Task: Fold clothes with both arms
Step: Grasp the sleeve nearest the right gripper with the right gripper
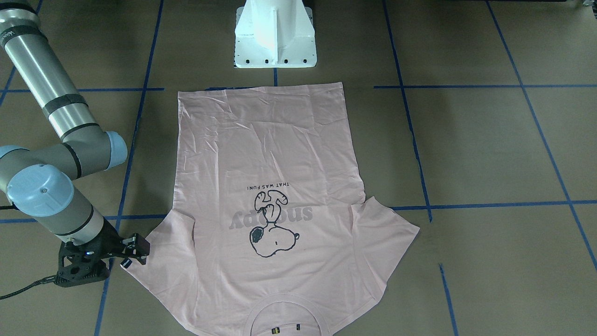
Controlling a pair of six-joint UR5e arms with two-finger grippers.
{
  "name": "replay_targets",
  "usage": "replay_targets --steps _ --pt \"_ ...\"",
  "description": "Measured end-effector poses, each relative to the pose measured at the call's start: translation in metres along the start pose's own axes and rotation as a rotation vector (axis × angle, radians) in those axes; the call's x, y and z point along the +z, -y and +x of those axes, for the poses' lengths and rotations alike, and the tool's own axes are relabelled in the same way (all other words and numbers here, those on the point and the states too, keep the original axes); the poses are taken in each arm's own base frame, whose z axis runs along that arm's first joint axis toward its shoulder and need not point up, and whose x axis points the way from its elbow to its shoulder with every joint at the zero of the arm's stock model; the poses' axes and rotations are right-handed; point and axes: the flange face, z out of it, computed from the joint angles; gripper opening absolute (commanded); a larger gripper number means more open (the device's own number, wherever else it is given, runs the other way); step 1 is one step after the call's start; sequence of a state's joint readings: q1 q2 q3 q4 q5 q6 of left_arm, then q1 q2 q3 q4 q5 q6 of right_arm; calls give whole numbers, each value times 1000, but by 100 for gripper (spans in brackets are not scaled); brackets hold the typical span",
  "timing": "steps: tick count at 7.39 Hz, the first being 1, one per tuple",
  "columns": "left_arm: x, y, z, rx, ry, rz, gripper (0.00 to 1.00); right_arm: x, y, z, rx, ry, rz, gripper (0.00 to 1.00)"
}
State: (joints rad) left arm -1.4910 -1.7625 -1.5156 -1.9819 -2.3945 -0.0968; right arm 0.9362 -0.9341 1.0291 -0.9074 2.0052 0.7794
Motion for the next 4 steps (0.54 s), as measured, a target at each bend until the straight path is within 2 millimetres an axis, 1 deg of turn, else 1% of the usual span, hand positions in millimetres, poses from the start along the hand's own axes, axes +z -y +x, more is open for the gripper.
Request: replay_targets --steps 1,2,3,4 --pt "0 0 0 0 0 0 100 2 -1 0 0 -3 -3 71" --pt "0 0 0 -1 0 0 100 3 -2 1 1 -5 -5 54" --pt "0 0 0 -1 -1 0 100 3 -3 1 1 -5 -6 39" --pt "0 0 0 -2 -1 -1 100 4 -3 2 1 -6 -7 27"
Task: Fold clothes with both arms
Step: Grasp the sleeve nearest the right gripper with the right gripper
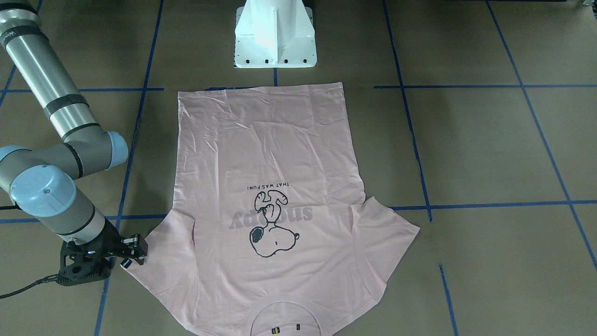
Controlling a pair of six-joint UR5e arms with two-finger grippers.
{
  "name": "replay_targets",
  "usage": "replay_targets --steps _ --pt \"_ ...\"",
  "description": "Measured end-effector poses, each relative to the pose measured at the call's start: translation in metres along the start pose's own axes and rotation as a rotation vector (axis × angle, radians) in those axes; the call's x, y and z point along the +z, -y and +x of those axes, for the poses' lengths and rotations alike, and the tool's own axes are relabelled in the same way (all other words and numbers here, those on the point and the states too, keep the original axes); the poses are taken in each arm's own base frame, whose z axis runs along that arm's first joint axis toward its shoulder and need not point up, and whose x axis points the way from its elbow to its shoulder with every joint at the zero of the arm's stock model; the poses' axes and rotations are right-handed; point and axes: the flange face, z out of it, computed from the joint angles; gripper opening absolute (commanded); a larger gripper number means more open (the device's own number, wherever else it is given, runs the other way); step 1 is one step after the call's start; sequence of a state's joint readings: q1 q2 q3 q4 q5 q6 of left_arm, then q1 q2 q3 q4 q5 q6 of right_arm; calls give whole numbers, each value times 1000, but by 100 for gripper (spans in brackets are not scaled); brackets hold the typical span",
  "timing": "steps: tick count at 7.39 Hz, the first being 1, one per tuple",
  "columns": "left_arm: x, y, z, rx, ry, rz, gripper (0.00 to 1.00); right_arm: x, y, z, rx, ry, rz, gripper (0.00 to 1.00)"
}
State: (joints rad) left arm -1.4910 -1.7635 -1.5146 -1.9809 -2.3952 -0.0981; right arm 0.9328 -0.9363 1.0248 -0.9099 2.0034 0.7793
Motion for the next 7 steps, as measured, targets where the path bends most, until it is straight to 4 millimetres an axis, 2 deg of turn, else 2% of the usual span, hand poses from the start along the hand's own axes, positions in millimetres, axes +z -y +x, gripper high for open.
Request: replay_targets --steps 1,2,5,7 --pt "0 0 0 0 0 0 100 0 0 0 0 0 0 8" --pt "0 0 0 -1 -1 0 100 -1 1 -1 -1 1 1 0" --pt "0 0 0 -2 0 -1 100 -12 6 -12 -10 20 21 0" --pt "1 0 -1 -3 1 -2 100 -41 14 -39 -39 70 69 0"
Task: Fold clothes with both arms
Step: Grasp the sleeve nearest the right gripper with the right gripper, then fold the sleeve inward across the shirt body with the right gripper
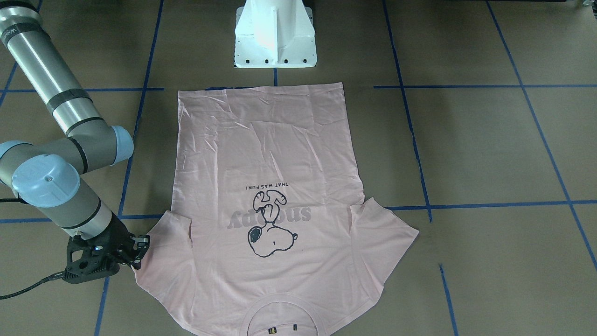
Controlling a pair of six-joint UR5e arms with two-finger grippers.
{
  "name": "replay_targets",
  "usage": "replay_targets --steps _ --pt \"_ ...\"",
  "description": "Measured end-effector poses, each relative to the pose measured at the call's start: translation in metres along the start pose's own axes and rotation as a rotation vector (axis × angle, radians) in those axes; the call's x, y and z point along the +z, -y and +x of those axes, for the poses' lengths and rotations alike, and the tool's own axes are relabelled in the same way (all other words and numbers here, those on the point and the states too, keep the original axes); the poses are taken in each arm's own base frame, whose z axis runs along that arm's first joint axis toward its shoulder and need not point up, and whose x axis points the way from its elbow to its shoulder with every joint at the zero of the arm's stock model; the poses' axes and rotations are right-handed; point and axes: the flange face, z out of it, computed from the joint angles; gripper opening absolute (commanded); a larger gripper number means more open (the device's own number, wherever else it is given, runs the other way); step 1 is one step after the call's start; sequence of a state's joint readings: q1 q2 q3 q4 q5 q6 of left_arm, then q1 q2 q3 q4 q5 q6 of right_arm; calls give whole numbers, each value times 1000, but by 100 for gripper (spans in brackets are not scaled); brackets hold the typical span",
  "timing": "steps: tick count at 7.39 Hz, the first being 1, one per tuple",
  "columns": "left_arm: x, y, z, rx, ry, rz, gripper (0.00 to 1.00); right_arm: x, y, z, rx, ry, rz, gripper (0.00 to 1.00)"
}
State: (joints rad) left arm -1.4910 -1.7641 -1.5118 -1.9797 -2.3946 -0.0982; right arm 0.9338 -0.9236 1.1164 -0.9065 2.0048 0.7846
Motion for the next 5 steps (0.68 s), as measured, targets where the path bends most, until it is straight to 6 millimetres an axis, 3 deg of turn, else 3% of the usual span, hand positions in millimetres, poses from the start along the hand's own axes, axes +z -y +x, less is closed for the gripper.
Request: replay_targets --steps 2,5 --pt "4 -2 -4 -6 0 -8 100 -20 4 -46 -34 61 35 0" --pt "8 -4 -8 -13 0 -15 100 -15 10 -135 -10 81 81 0"
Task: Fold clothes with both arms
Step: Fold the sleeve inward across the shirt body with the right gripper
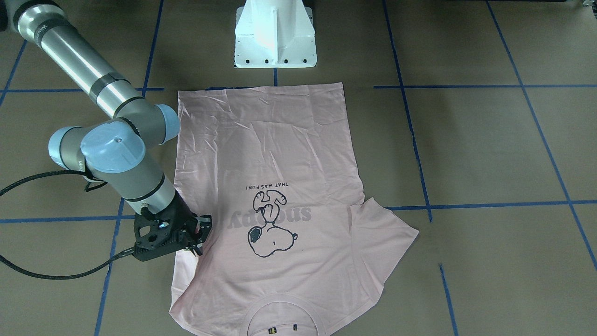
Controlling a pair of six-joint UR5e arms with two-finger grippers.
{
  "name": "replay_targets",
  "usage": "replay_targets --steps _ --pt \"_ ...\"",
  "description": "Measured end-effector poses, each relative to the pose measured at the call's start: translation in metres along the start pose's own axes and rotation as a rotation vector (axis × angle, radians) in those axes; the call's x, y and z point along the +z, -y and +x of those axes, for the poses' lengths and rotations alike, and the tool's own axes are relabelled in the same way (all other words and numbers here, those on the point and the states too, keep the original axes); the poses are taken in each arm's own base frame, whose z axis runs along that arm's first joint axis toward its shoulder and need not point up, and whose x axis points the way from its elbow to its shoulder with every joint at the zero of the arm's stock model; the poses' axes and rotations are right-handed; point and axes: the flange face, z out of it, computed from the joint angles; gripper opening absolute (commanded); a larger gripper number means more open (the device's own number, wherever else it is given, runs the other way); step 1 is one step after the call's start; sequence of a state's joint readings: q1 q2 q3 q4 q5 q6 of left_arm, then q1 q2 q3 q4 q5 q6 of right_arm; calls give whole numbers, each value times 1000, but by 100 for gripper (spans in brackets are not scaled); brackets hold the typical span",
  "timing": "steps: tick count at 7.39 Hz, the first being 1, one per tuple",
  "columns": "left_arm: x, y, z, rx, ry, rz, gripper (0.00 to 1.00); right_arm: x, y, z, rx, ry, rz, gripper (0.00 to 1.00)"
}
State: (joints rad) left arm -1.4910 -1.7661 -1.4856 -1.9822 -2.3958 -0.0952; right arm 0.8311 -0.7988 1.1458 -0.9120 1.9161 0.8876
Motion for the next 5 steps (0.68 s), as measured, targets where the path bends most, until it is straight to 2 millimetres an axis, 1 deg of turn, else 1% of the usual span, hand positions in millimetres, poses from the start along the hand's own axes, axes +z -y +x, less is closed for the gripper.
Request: replay_targets --steps 1,2,3,5 --pt "1 0 -1 0 0 0 100 7 11 -18 3 -10 11 0" --pt "2 1 -3 2 0 2 100 13 19 -26 6 -26 19 1" --pt "4 1 -4 4 -1 4 100 17 23 -29 8 -36 22 99" --pt "5 2 -5 6 -1 6 100 21 22 -35 7 -42 22 100"
